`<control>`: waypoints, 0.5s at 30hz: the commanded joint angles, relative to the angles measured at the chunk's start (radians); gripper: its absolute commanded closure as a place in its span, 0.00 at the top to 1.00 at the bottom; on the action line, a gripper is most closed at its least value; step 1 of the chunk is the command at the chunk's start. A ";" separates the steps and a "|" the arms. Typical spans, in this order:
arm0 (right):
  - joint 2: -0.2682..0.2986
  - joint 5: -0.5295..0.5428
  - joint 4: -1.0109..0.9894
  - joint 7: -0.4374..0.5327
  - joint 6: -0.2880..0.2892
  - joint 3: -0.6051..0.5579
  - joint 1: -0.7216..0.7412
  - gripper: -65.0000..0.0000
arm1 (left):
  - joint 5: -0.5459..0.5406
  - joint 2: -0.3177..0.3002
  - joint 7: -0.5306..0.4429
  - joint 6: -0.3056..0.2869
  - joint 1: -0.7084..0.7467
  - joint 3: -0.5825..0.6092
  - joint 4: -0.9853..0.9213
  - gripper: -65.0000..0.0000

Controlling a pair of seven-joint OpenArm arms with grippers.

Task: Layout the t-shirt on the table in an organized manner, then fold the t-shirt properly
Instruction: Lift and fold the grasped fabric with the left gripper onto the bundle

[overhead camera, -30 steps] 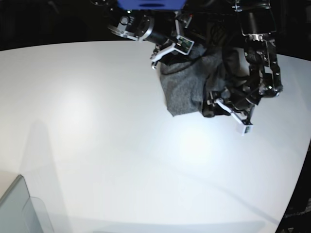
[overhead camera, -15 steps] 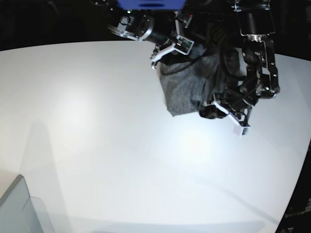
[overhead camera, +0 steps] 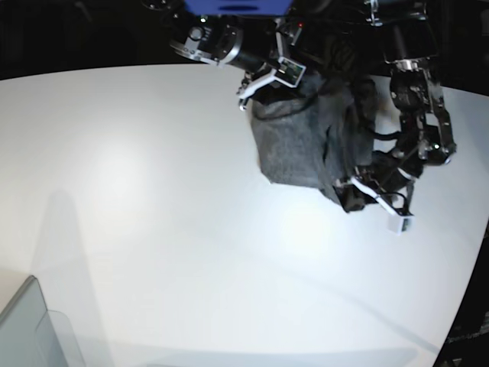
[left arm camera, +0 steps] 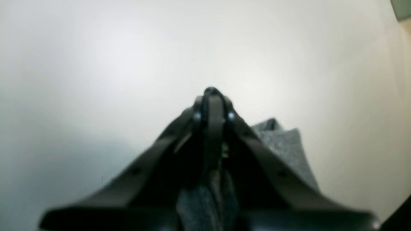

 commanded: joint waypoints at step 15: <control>-0.009 0.012 -0.012 0.030 0.015 -0.006 0.019 0.66 | -0.013 -0.013 0.239 -0.007 0.077 -0.287 0.145 0.00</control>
